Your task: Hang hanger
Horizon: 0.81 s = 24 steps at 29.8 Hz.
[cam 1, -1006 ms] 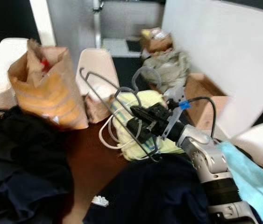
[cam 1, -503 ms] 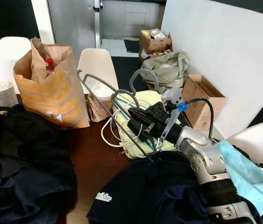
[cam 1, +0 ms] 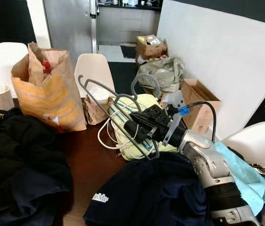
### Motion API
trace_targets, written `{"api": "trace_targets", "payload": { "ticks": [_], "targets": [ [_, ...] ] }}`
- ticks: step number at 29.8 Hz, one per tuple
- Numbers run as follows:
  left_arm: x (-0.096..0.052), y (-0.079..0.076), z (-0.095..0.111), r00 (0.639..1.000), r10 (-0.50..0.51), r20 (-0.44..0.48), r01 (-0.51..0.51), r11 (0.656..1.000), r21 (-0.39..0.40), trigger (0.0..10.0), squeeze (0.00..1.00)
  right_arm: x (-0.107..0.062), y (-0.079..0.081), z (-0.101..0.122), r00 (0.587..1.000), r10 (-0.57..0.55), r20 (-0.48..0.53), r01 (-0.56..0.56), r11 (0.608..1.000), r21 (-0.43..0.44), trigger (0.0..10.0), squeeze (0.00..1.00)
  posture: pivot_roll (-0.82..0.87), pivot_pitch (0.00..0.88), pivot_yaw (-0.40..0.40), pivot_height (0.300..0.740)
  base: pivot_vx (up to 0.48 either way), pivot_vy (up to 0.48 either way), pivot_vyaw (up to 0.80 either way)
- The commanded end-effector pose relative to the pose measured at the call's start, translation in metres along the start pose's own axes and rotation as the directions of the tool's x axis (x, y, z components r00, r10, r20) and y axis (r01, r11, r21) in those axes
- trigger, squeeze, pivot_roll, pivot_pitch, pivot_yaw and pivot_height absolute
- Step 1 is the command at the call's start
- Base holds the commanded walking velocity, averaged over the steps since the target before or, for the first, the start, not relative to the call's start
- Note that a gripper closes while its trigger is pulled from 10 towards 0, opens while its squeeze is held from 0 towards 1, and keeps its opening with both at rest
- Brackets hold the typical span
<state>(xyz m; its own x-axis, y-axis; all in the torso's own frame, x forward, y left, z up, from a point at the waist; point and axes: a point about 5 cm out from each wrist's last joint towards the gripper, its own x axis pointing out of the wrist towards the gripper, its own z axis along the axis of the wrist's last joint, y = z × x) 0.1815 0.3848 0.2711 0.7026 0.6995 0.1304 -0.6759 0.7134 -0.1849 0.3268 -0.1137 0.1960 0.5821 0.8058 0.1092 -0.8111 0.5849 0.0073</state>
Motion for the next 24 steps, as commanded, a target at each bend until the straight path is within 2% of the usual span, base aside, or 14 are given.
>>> {"api": "trace_targets", "payload": {
  "ticks": [1, 2, 3, 4, 7, 8, 10, 15, 16, 17, 18, 21, 23, 24],
  "targets": [
    [-0.011, -0.007, -0.027, 0.993, -0.033, -0.112, 0.031, 0.999, -0.022, 10.0, 0.0, -0.001, 0.002, -0.001, 1.0, 0.011, -0.019, -0.011, 1.0, -0.009, 10.0, 0.0, 0.07, 0.0, -0.052, 0.74, 0.0, 0.0, 0.0],
    [-0.014, -0.008, -0.031, 0.992, -0.042, -0.12, 0.04, 0.999, -0.024, 10.0, 0.06, -0.001, 0.002, -0.002, 1.0, 0.014, -0.021, -0.014, 1.0, -0.007, 10.0, 0.0, 0.07, 0.0, -0.053, 0.74, 0.0, 0.0, 0.0],
    [-0.016, -0.008, -0.03, 0.992, -0.043, -0.115, 0.041, 0.999, -0.02, 10.0, 0.65, 0.0, 0.002, -0.002, 1.0, 0.017, -0.023, -0.017, 1.0, -0.005, 10.0, 0.0, 0.07, 0.0, -0.056, 0.74, 0.0, 0.0, 0.0],
    [-0.017, -0.007, -0.029, 0.993, -0.041, -0.109, 0.039, 0.999, -0.016, 10.0, 1.0, 0.0, 0.003, -0.003, 1.0, 0.018, -0.024, -0.018, 1.0, -0.004, 10.0, 0.0, 0.07, 0.0, -0.056, 0.74, 0.0, 0.0, 0.0],
    [-0.017, -0.005, -0.024, 0.996, -0.043, -0.084, 0.042, 0.999, -0.018, 10.0, 1.0, 0.0, 0.003, -0.004, 0.999, 0.023, -0.026, -0.023, 1.0, -0.002, 10.0, 0.0, 0.08, 0.0, -0.057, 0.74, 0.0, 0.0, 0.0],
    [-0.017, -0.005, -0.011, 0.997, -0.066, -0.029, 0.066, 0.998, -0.021, 10.0, 1.0, 0.002, 0.005, -0.005, 0.999, 0.033, -0.028, -0.033, 0.999, 0.0, 10.0, 0.0, 0.08, 0.0, -0.062, 0.74, 0.0, 0.0, 0.0],
    [-0.017, -0.006, -0.005, 0.997, -0.081, -0.004, 0.081, 0.997, -0.02, 10.0, 1.0, 0.002, 0.005, -0.005, 0.999, 0.037, -0.029, -0.037, 0.999, 0.001, 10.0, 0.0, 0.08, 0.0, -0.062, 0.74, 0.0, 0.0, 0.0],
    [-0.021, -0.023, 0.015, 0.972, -0.217, 0.09, 0.22, 0.975, -0.027, 10.0, 1.0, 0.005, 0.008, -0.004, 0.998, 0.053, -0.018, -0.052, 0.999, 0.006, 10.0, 0.0, 0.08, 0.0, -0.066, 0.74, 0.0, 0.0, 0.0],
    [-0.025, -0.032, 0.022, 0.951, -0.283, 0.123, 0.286, 0.958, -0.007, 10.0, 0.13, 0.005, 0.008, -0.003, 0.998, 0.054, -0.014, -0.054, 0.999, 0.008, 10.0, 0.0, 0.08, 0.0, -0.069, 0.74, 0.0, 0.0, 0.0],
    [-0.029, -0.041, 0.027, 0.927, -0.346, 0.147, 0.349, 0.937, 0.005, 10.0, 0.0, 0.006, 0.008, -0.002, 0.998, 0.054, -0.011, -0.054, 0.998, 0.009, 10.0, 0.0, 0.08, 0.0, -0.069, 0.74, 0.0, 0.0, 0.0],
    [-0.029, -0.041, 0.027, 0.927, -0.346, 0.147, 0.349, 0.937, 0.005, 10.0, 0.0, 0.006, 0.008, -0.002, 0.998, 0.054, -0.011, -0.054, 0.998, 0.009, 10.0, 0.0, 0.08, 0.0, -0.069, 0.74, 0.0, 0.0, 0.0],
    [-0.035, -0.052, 0.031, 0.888, -0.431, 0.159, 0.433, 0.901, 0.027, 10.0, 0.0, 0.006, 0.007, -0.002, 0.999, 0.054, -0.008, -0.054, 0.999, 0.01, 10.0, 0.0, 0.08, 0.0, -0.068, 0.74, 0.0, 0.0, 0.0],
    [-0.035, -0.052, 0.031, 0.888, -0.431, 0.159, 0.433, 0.901, 0.027, 10.0, 0.0, 0.006, 0.007, -0.002, 0.999, 0.054, -0.008, -0.054, 0.999, 0.01, 10.0, 0.0, 0.08, 0.0, -0.068, 0.74, 0.0, 0.0, 0.0],
    [-0.039, -0.058, 0.032, 0.863, -0.477, 0.166, 0.479, 0.877, 0.029, 10.0, 0.0, 0.006, 0.007, -0.001, 0.999, 0.052, -0.005, -0.052, 0.999, 0.01, 10.0, 0.0, 0.08, 0.0, -0.069, 0.74, 0.0, 0.0, 0.0]
  ]
}}
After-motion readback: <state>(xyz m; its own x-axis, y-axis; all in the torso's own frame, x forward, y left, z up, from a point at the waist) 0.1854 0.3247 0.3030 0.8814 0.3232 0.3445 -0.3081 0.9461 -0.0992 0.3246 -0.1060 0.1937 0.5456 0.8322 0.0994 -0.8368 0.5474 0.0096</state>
